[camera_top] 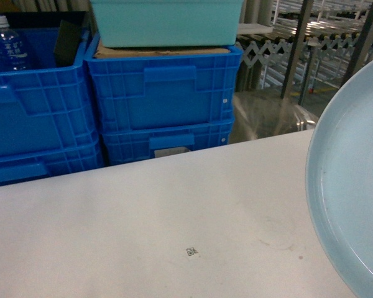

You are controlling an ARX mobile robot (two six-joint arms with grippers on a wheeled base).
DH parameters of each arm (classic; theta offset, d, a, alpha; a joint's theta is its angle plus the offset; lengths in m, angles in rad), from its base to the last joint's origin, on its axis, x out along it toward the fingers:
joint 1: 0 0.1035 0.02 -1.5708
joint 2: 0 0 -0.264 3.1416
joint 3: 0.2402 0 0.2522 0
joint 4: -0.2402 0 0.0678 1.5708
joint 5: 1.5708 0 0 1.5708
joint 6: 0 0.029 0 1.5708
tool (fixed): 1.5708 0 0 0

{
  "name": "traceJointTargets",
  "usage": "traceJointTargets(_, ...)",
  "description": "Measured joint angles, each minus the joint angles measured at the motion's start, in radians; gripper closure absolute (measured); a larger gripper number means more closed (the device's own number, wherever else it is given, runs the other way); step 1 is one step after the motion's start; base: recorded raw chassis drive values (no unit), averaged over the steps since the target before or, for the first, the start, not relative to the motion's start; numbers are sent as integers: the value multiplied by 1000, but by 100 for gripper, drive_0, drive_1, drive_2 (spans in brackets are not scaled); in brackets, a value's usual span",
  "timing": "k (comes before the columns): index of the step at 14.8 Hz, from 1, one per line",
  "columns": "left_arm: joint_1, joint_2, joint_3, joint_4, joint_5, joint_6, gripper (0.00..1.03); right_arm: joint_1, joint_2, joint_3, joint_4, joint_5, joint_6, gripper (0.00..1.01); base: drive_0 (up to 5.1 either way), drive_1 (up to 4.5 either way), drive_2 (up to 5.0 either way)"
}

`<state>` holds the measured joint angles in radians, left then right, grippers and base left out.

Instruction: Place blue tray on left shelf second layer neatly

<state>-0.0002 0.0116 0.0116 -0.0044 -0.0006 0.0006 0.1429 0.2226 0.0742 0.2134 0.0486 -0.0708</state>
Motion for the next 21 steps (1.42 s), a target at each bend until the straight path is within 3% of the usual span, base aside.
traceJointTargets(21,0,0,0,0,0,0,5,0,0,0,0,0,0,99,-162,-162,-162)
